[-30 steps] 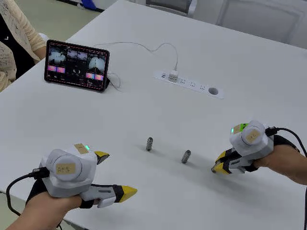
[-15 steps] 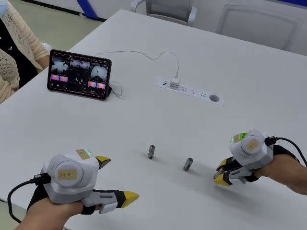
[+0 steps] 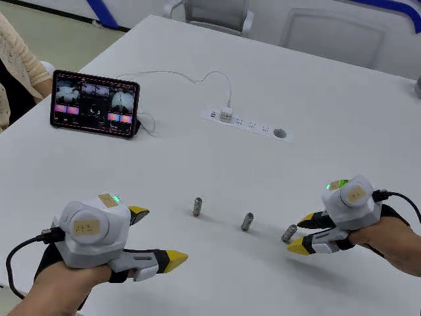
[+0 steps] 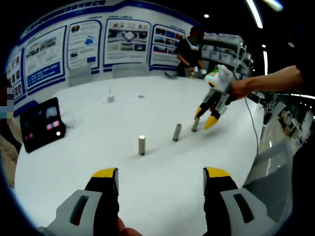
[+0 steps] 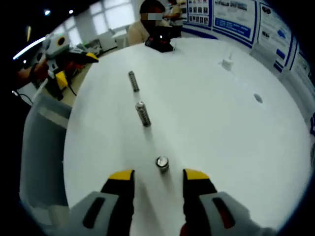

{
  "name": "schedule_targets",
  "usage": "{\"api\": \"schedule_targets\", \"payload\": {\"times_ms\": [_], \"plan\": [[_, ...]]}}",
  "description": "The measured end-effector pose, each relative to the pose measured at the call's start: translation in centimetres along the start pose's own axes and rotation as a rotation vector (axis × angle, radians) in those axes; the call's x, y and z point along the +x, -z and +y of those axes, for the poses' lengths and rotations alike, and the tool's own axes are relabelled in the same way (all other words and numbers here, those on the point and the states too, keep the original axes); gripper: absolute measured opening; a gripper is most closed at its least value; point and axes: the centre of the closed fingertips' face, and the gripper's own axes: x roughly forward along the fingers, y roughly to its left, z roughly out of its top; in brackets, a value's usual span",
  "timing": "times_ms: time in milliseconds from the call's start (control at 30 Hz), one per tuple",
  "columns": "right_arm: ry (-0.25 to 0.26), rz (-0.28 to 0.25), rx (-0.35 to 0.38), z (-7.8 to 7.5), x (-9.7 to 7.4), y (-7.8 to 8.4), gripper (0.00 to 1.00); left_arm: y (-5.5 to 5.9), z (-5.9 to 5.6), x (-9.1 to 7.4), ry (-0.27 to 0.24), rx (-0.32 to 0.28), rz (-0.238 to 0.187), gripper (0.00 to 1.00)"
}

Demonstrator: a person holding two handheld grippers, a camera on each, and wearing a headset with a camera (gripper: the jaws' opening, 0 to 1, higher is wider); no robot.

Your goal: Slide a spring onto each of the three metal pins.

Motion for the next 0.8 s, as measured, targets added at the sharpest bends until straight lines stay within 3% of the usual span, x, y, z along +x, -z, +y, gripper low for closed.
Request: {"api": "schedule_targets", "payload": {"times_ms": [533, 700, 800], "plan": [[0.054, -0.122, 0.183, 0.5, -2.3, 1.7, 0.53, -1.3, 0.4, 0.6, 0.006, -0.003, -0.015, 0.74], [0.081, -0.221, 0.287, 0.0, -3.2, 1.8, 0.53, -1.6, 0.1, 0.8, 0.016, -0.001, -0.015, 0.73], [0.088, -0.245, 0.323, 0.2, -3.8, 2.1, 0.54, -1.9, 0.0, 1.1, 0.021, 0.002, -0.019, 0.72]]}}
